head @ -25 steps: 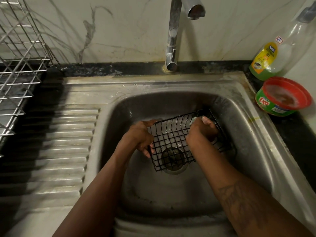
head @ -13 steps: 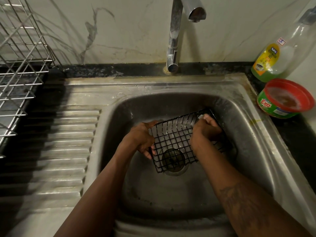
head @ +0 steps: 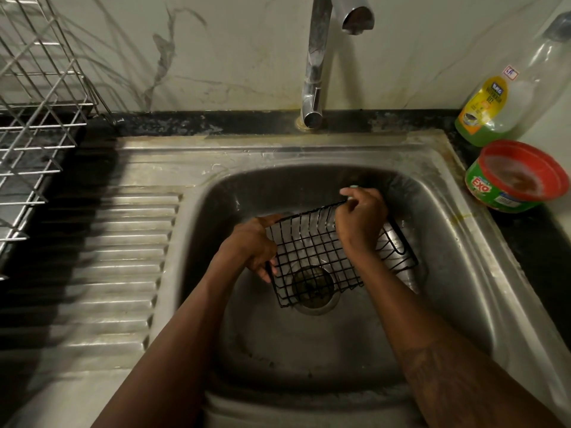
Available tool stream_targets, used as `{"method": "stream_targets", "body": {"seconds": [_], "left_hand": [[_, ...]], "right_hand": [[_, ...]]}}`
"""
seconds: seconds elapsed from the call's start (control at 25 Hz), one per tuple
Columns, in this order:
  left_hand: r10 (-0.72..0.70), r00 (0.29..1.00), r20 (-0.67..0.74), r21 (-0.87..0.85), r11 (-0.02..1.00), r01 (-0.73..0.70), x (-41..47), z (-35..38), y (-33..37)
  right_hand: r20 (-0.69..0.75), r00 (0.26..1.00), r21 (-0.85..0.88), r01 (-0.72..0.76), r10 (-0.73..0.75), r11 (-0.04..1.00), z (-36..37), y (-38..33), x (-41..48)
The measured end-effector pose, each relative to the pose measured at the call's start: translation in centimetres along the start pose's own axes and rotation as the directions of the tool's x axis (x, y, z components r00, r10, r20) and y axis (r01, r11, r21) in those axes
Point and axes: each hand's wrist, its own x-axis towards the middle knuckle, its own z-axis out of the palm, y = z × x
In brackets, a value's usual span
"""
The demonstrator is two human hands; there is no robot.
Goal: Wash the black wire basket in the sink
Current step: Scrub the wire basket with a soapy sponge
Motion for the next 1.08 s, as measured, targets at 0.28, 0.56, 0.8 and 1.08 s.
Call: {"method": "stream_targets", "body": {"seconds": [0.28, 0.56, 0.8, 1.08], "left_hand": [[-0.068, 0.997, 0.026, -0.053, 0.996, 0.069, -0.5, -0.3, 0.6], [-0.155, 0.988, 0.004, -0.142, 0.978, 0.154, -1.1, -0.3, 0.9], [-0.175, 0.984, 0.001, -0.124, 0.977, 0.174, -0.9, -0.2, 0.9], [-0.084, 0.995, -0.053, -0.116, 0.990, 0.077, -0.3, -0.4, 0.1]], "right_hand": [[0.411, 0.809, -0.113, 0.503, -0.421, 0.857, 3.2, -3.9, -4.3], [0.460, 0.843, -0.217, 0.410, -0.278, 0.886, 1.2, -2.1, -0.6], [0.373, 0.844, -0.160, 0.468, -0.386, 0.869, 1.9, -3.5, -3.5], [0.508, 0.740, -0.079, 0.549, -0.440, 0.832, 3.2, -3.7, -5.4]]}}
